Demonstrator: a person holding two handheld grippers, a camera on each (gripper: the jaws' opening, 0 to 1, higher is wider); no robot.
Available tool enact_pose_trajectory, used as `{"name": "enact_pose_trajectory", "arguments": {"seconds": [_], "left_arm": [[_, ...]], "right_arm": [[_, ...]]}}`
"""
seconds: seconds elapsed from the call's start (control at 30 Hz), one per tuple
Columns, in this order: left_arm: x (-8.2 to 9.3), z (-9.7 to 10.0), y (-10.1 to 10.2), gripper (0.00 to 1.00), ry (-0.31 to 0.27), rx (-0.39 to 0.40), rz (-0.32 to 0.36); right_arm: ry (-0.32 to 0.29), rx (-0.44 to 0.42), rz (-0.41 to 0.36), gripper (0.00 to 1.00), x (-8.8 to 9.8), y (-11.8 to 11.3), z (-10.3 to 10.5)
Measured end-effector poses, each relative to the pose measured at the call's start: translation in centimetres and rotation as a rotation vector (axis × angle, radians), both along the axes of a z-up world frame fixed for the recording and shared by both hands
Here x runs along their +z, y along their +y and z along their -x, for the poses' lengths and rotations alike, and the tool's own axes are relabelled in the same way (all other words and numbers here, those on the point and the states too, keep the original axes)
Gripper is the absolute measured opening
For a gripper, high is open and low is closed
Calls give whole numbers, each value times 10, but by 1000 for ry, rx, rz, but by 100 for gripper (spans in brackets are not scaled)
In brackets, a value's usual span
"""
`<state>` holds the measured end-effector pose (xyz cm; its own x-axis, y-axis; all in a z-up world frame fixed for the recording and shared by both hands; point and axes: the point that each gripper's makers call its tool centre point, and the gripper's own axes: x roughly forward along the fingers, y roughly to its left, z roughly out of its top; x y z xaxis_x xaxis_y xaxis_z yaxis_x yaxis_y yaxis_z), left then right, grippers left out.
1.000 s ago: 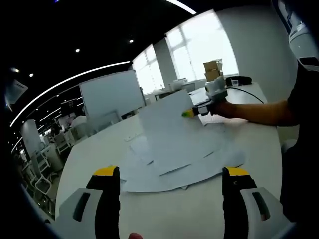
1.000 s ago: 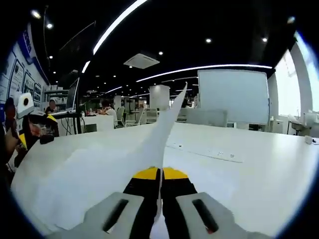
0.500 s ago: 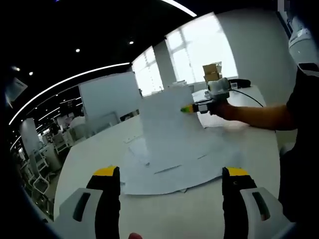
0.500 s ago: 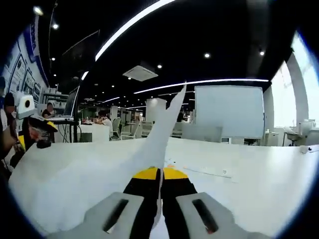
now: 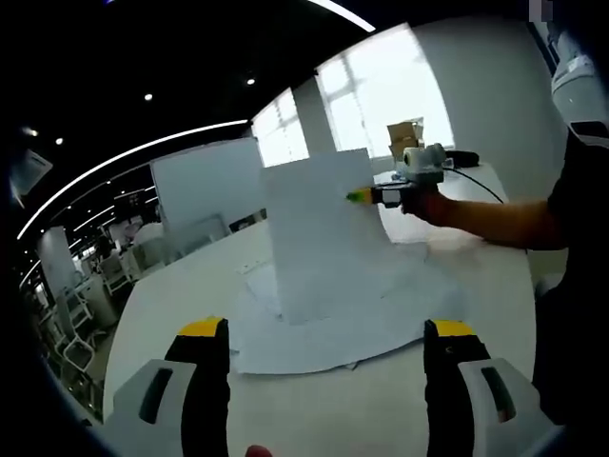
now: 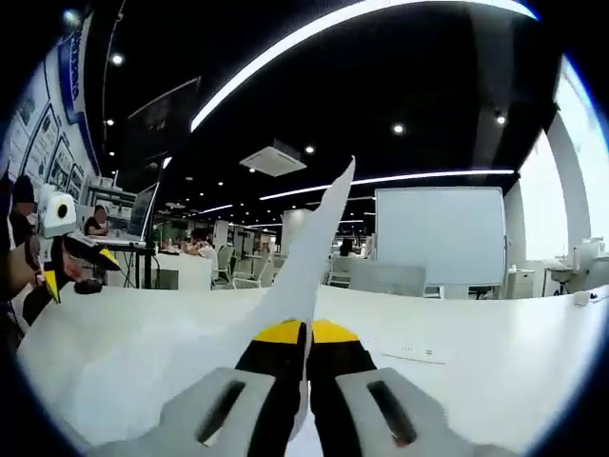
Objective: Organize the stack of printing papers by aligning and flattening the scattered papers on the table
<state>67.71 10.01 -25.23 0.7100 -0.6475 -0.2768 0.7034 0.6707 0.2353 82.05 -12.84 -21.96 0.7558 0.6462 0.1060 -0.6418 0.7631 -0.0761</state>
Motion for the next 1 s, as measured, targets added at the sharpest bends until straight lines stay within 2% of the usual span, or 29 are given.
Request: {"name": "enact_pose_trajectory", "arguments": {"seconds": [0.33,0.5,1.0], "left_arm": [[3,0,-3,87,-5,-10,4],[3,2,-2,87,-7,-10,3],[8,6,3,87,-21,1,2]], "right_arm": [[-36,30,-80,0,23,-7,10],[-46,32,-107,0,26,-9,10],[-55,34,-122,0,30,-7,12]]}}
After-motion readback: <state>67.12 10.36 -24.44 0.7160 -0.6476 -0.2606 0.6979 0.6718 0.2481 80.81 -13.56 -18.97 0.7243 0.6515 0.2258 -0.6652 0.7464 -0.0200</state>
